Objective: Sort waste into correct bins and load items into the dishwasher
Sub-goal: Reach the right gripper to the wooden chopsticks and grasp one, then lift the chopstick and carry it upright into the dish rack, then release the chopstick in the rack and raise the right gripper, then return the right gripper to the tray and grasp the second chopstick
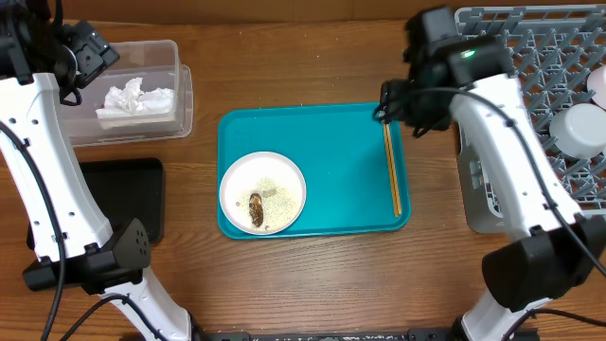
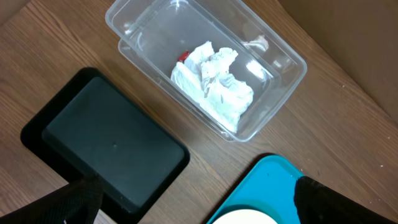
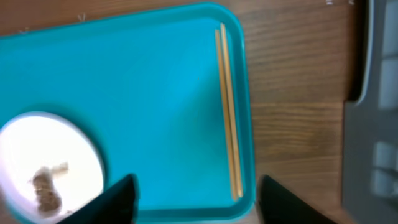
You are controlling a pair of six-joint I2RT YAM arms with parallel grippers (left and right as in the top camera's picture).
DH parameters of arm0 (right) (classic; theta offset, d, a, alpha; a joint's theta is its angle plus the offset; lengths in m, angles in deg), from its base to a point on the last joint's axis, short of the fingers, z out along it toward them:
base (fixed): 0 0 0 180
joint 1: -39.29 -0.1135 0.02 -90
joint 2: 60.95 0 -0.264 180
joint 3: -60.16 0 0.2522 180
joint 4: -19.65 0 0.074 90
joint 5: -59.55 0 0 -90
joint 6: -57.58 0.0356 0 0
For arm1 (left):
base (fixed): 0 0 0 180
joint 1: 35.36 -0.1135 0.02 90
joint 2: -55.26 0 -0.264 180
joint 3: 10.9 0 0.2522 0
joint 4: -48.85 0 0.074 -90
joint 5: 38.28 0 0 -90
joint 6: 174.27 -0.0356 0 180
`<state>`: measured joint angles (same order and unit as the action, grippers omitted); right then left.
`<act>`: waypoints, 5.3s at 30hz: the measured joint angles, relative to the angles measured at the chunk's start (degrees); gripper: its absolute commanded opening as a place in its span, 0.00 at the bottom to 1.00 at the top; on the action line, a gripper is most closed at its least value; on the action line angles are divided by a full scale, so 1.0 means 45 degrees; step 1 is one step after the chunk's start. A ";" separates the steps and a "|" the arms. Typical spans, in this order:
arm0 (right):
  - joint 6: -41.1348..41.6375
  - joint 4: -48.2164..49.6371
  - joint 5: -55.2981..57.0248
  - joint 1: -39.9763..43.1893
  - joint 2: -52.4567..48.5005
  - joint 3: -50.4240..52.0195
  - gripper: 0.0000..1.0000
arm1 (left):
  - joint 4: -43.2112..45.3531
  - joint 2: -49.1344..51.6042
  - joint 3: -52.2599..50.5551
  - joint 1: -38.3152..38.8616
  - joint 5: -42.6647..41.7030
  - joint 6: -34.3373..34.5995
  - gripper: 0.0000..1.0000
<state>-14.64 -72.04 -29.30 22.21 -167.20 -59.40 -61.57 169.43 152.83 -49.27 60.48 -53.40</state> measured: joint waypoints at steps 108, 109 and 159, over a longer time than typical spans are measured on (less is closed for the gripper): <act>-0.8131 0.2443 -0.2730 0.6994 -0.4537 -0.3560 0.19 | -0.0005 0.0000 0.0000 0.0000 -0.0005 0.0000 1.00; -0.8072 0.2443 -0.2764 0.6931 -0.4595 -0.3560 0.19 | -0.0005 0.0000 0.0000 0.0000 -0.0005 0.0000 1.00; -0.1268 0.5387 -0.0520 0.0457 -0.1948 0.4818 0.68 | 0.0000 0.0000 0.0000 0.0000 -0.0005 0.0000 1.00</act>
<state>-20.35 -47.81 -31.64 24.27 -175.97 -37.72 -61.57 169.43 152.83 -49.27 60.46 -53.40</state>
